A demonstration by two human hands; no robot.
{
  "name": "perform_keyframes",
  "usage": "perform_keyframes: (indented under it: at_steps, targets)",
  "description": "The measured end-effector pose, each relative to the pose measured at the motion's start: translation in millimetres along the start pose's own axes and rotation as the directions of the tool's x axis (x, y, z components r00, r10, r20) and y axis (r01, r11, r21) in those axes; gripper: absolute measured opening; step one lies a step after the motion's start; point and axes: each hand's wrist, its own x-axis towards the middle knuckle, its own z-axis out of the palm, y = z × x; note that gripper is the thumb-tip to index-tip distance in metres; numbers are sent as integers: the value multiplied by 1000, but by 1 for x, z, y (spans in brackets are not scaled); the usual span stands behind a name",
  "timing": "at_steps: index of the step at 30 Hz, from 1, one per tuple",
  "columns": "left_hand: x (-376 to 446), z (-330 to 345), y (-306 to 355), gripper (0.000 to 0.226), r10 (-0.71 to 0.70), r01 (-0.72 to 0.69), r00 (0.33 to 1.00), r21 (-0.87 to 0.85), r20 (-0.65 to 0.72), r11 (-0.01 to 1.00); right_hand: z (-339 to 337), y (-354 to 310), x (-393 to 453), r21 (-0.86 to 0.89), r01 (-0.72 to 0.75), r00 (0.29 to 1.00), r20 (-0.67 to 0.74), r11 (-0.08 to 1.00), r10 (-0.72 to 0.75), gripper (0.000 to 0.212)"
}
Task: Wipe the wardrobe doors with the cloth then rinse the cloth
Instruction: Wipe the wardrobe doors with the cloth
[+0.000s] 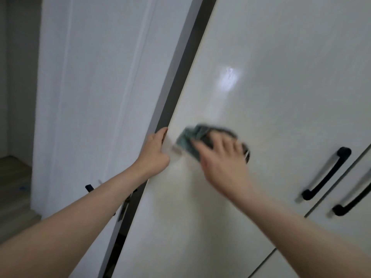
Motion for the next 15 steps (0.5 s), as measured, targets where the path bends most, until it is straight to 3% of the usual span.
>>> perform_keyframes:
  at_steps: [4, 7, 10, 13, 15]
  targets:
    - [-12, 4, 19, 74, -40, 42, 998, 48, -44, 998, 19, -27, -100, 83, 167, 956, 232, 982, -182, 49]
    - [-14, 11, 26, 73, -64, 68, 996, 64, -68, 996, 8, -12, -96, 106, 174, 949, 248, 979, -195, 50]
    - [-14, 17, 33, 73, -96, 102, 990, 59, -104, 993, -14, 28, -38, 38, -6, 996, 88, 999, 2, 40]
    - [-15, 22, 38, 73, -113, 121, 985, 59, -128, 991, -44, 72, 13, 13, -280, 960, -28, 960, 280, 41]
    - [-16, 23, 41, 71, -118, 128, 983, 68, -140, 989, -50, 80, 16, 14, -348, 937, -30, 937, 348, 42]
